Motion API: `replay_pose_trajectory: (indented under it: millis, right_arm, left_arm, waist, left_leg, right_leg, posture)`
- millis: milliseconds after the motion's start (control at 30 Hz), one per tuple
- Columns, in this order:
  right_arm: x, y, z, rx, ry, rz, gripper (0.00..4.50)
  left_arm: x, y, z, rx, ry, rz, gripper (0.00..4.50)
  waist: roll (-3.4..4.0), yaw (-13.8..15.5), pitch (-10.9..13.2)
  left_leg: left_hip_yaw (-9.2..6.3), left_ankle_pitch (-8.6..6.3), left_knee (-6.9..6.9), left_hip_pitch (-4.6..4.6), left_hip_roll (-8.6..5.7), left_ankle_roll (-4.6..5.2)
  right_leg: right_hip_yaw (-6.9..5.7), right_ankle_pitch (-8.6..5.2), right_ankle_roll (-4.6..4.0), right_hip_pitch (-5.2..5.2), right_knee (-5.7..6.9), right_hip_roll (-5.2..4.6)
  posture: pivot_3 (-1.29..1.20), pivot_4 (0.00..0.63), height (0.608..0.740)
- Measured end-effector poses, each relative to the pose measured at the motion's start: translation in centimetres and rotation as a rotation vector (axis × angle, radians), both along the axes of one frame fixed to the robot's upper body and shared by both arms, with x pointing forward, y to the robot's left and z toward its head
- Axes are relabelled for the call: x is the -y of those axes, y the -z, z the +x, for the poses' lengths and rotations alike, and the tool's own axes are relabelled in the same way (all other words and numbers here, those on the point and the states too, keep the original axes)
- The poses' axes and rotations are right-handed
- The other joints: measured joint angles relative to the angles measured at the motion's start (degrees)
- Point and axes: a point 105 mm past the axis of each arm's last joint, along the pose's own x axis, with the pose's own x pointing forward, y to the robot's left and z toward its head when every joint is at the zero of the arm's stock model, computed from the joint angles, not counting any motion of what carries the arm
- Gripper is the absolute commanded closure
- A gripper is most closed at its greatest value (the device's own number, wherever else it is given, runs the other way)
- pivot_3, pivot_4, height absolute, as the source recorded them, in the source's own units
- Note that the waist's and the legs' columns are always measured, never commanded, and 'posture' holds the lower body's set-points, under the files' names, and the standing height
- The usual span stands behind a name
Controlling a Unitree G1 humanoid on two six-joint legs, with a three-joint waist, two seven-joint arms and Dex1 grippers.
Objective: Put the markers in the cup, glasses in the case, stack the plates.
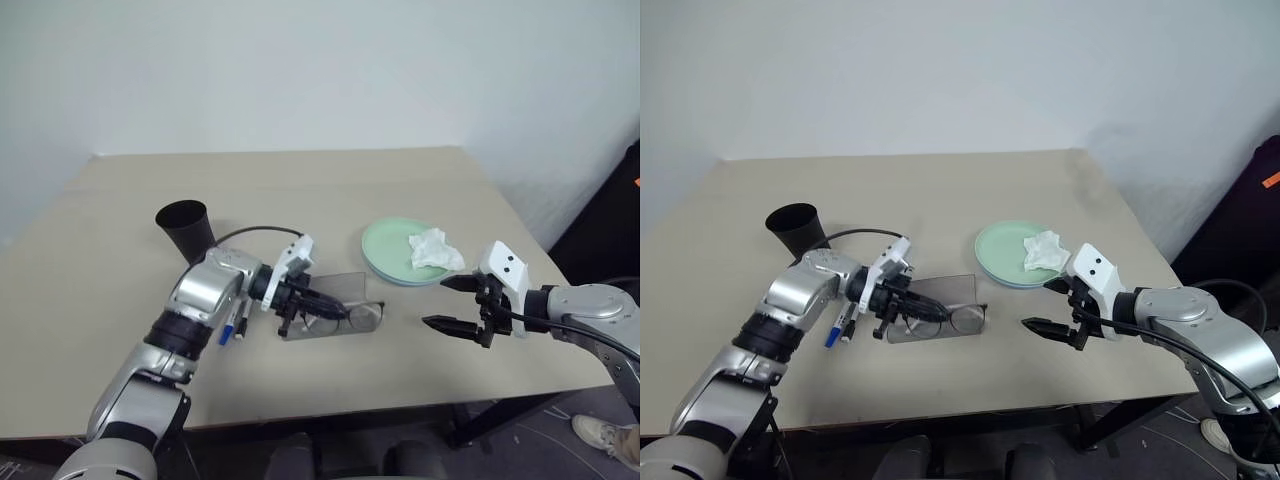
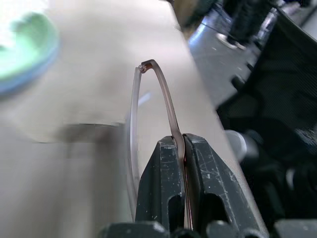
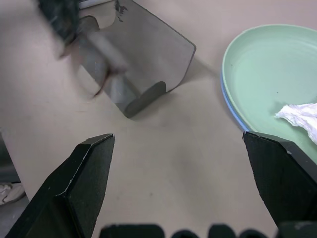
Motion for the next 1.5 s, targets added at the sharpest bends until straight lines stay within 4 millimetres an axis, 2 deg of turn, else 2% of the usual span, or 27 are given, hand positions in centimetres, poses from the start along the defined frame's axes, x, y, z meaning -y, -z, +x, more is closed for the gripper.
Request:
replay_pose_trajectory:
  millis: [133,267,400,633,800,967,1067,1167,1267,1333,1500]
  right_arm:
    - [0.1,0.2,0.2,-0.005,0.005,-0.004,0.00]
    - [0.0,0.2,0.3,-0.007,0.004,0.000,0.00]
    - [-0.1,0.2,0.3,-0.006,0.003,0.007,0.00]
    - [0.0,0.4,0.4,-0.001,0.016,-0.002,0.00]
    - [0.1,0.4,0.4,-0.001,0.020,-0.006,0.00]
    - [0.0,0.4,0.5,0.002,0.025,-0.001,0.00]
    - [0.0,0.5,0.5,0.002,0.027,-0.001,0.00]
    - [0.0,0.5,0.5,0.002,0.027,-0.001,0.00]
    - [0.0,0.5,0.5,0.002,0.028,-0.001,0.00]
    - [0.0,0.5,0.5,0.002,0.028,-0.001,0.00]
    - [0.0,0.4,0.5,0.001,0.028,-0.002,0.00]
  left_arm:
    - [-0.6,1.0,1.9,0.053,-0.041,0.039,4.47]
    - [-1.1,3.0,2.6,0.068,-0.067,0.084,4.47]
    - [-1.3,3.9,2.8,0.085,-0.056,0.110,4.47]
    - [-1.5,3.9,2.3,0.093,0.004,0.122,4.47]
    - [-2.1,4.0,1.8,0.062,0.032,0.145,3.30]
    - [-2.6,4.1,1.8,0.069,0.035,0.166,1.64]
    - [-3.0,3.8,1.9,0.047,0.009,0.162,1.64]
    - [-3.2,2.6,2.3,0.055,-0.022,0.115,1.64]
    - [-3.5,0.6,3.1,0.082,-0.056,0.070,2.22]
    - [-3.9,-0.3,3.4,0.108,-0.068,0.069,2.81]
    - [-4.3,-0.9,4.0,0.109,-0.134,0.040,4.49]
  waist:
    - [-0.04,0.0,0.0]
    - [-0.21,0.0,0.1]
    - [-0.38,0.0,0.2]
    - [-0.41,0.0,0.3]
    - [-0.41,0.0,0.3]
    - [-0.42,0.0,0.3]
    - [-0.46,0.0,0.3]
    - [-0.49,0.0,0.3]
    - [-0.51,0.0,0.3]
    - [-0.50,0.0,0.3]
    - [-0.50,0.0,0.3]
  left_leg:
    - [0.01,0.01,0.00,-0.02,-0.01,0.02]
    - [0.01,0.01,-0.01,-0.03,-0.01,0.02]
    - [0.02,0.00,0.00,-0.05,-0.01,0.01]
    - [0.02,0.00,-0.01,-0.05,-0.01,0.01]
    - [0.02,-0.01,-0.01,-0.05,0.00,0.01]
    - [0.01,0.00,-0.01,-0.05,0.00,0.02]
    - [0.02,0.00,0.00,-0.05,0.00,0.02]
    - [0.01,0.00,-0.01,-0.05,0.00,0.02]
    - [0.01,0.00,0.00,-0.06,0.00,0.02]
    - [0.02,0.00,0.00,-0.05,0.00,0.02]
    - [0.02,0.00,-0.02,-0.06,0.00,0.03]
  right_leg:
    - [0.01,0.00,0.00,-0.01,-0.01,0.00]
    - [0.00,0.00,0.00,-0.03,-0.01,0.00]
    - [0.01,0.00,0.00,-0.03,-0.01,-0.01]
    - [0.00,0.00,-0.01,-0.03,0.00,-0.01]
    - [0.00,0.00,-0.01,-0.04,0.00,-0.01]
    - [0.00,0.00,0.00,-0.04,0.00,-0.01]
    - [0.00,0.00,0.00,-0.04,0.00,-0.01]
    - [0.00,0.00,-0.01,-0.05,0.01,-0.01]
    - [-0.01,0.00,0.00,-0.03,0.01,-0.02]
    - [0.00,0.00,0.00,-0.03,0.01,-0.02]
    - [0.00,0.01,0.00,-0.04,0.02,-0.01]
  posture:
    - [0.00,0.000,0.740]
    - [0.00,0.000,0.740]
    - [0.00,0.000,0.740]
    - [0.00,0.000,0.740]
    - [0.00,0.000,0.740]
    - [0.00,0.000,0.740]
    - [0.00,0.000,0.740]
    - [0.00,0.000,0.740]
    - [0.00,0.000,0.740]
    - [0.00,0.000,0.740]
    - [0.00,0.000,0.740]
